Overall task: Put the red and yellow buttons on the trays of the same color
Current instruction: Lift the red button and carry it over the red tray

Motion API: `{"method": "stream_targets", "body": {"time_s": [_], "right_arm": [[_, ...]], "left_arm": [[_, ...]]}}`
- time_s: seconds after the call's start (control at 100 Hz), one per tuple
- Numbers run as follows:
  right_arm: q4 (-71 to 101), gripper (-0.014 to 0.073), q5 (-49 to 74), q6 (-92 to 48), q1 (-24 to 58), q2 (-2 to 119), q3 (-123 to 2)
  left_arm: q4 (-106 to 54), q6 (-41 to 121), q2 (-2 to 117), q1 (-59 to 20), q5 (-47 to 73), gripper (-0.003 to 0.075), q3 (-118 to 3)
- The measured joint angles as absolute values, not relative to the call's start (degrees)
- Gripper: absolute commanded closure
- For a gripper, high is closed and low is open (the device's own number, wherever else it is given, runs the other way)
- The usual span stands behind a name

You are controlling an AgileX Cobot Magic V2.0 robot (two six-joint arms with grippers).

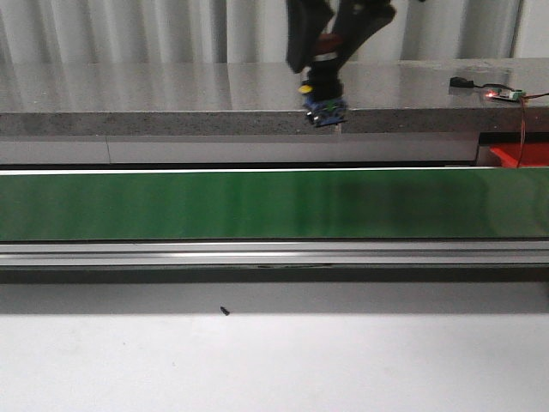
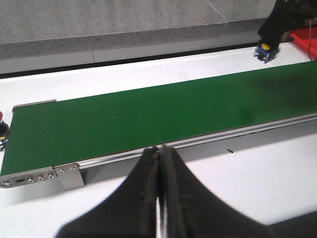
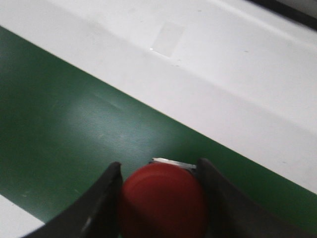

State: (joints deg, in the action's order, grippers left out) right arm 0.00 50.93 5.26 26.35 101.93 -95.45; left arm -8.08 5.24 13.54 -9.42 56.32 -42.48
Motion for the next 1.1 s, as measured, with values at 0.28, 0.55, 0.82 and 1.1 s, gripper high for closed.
{"method": "stream_targets", "body": {"time_s": [0.28,0.55,0.82,1.1], "right_arm": [[0.0,0.0423,53.38,5.37,12.41,95.49,-95.2],[0.0,0.0423,54.25,5.47,-3.07,95.08,-94.87],[0.0,0.0423,52.39,5.47,-14.84,96.21,-94.87],[0.0,0.0423,47.98,5.59,-20.29,102.13,-94.5]], "left_arm": [[-8.08,5.24,13.54,-9.42,56.32,0.0739,-42.48],[-8.08,5.24,13.54,-9.42,56.32,0.0739,-42.48],[-8.08,5.24,13.54,-9.42,56.32,0.0739,-42.48],[-8.08,5.24,13.54,-9.42,56.32,0.0739,-42.48]]}}
